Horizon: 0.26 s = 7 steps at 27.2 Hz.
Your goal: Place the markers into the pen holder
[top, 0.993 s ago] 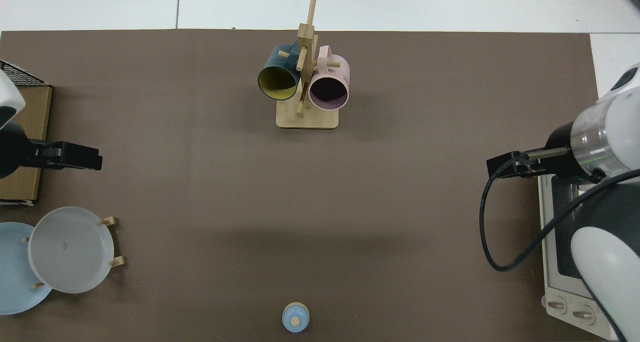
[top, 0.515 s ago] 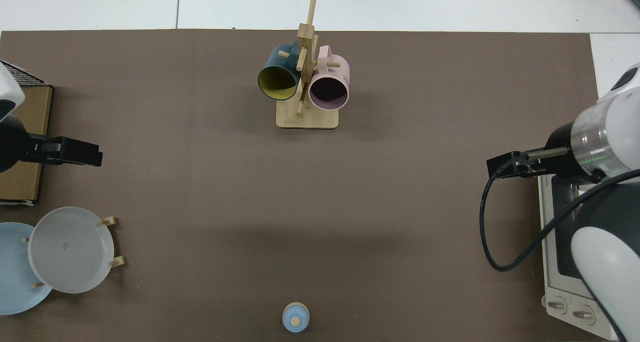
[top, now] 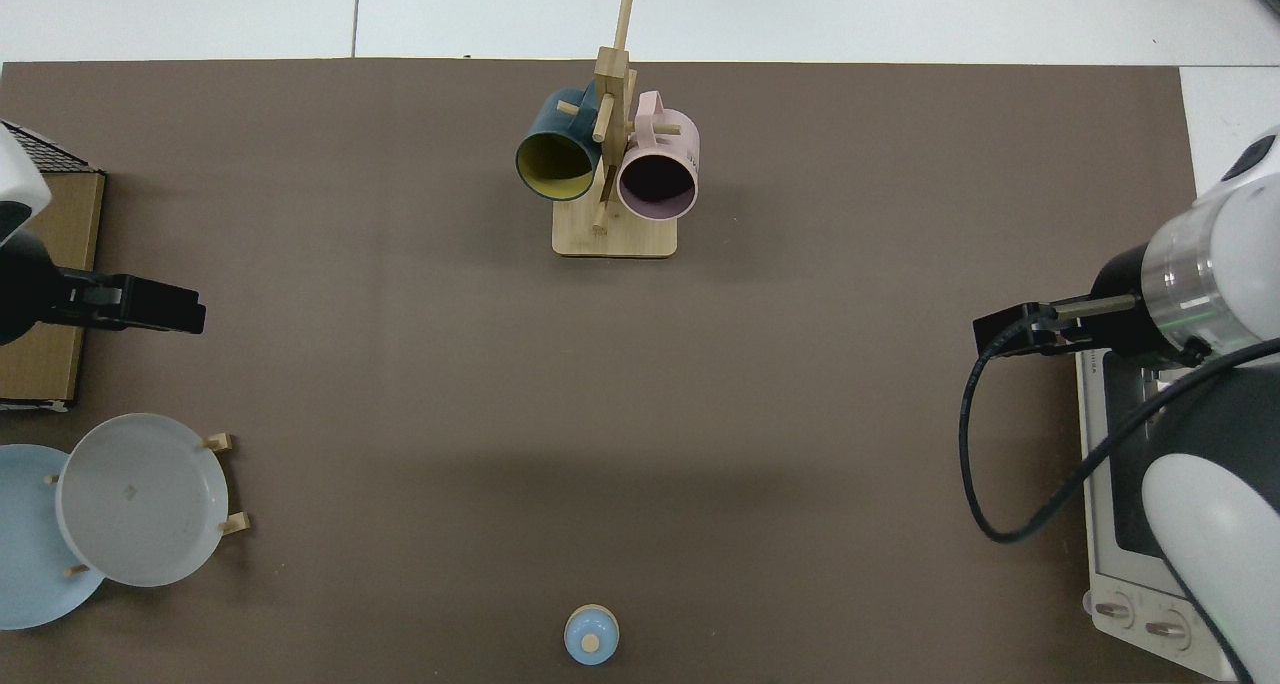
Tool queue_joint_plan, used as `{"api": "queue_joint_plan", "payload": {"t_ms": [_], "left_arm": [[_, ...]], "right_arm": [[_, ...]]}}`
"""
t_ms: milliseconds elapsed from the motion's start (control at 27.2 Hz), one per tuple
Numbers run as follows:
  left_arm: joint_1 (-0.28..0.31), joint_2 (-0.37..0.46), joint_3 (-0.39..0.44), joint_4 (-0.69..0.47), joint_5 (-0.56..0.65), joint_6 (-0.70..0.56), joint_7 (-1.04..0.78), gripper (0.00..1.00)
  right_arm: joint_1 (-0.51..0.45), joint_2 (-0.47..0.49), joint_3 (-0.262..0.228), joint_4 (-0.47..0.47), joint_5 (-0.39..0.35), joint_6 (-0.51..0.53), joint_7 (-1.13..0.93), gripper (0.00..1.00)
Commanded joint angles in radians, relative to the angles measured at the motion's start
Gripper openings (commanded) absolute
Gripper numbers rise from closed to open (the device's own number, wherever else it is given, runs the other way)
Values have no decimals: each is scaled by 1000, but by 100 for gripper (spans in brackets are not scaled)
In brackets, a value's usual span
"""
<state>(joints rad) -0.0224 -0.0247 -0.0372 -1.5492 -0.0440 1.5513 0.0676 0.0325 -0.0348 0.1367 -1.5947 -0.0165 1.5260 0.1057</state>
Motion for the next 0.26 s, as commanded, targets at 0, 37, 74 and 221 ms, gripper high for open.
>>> {"api": "queue_joint_plan", "payload": {"t_ms": [0,37,74,221], "left_arm": [[-21,12,16,29,4,-25,15,100],[-21,12,16,29,4,-25,21,100],[-21,12,16,29,6,-25,26,100],[-21,11,17,28,4,-27,29,100]], "right_arm": [[-22,-22,11,-19,18,-10,-29,100],[-22,-22,11,-21,18,-10,-29,100],[-22,-22,11,-19,18,-10,-29,100],[-22,-22,11,-19,18,-10,-29,100]]}}
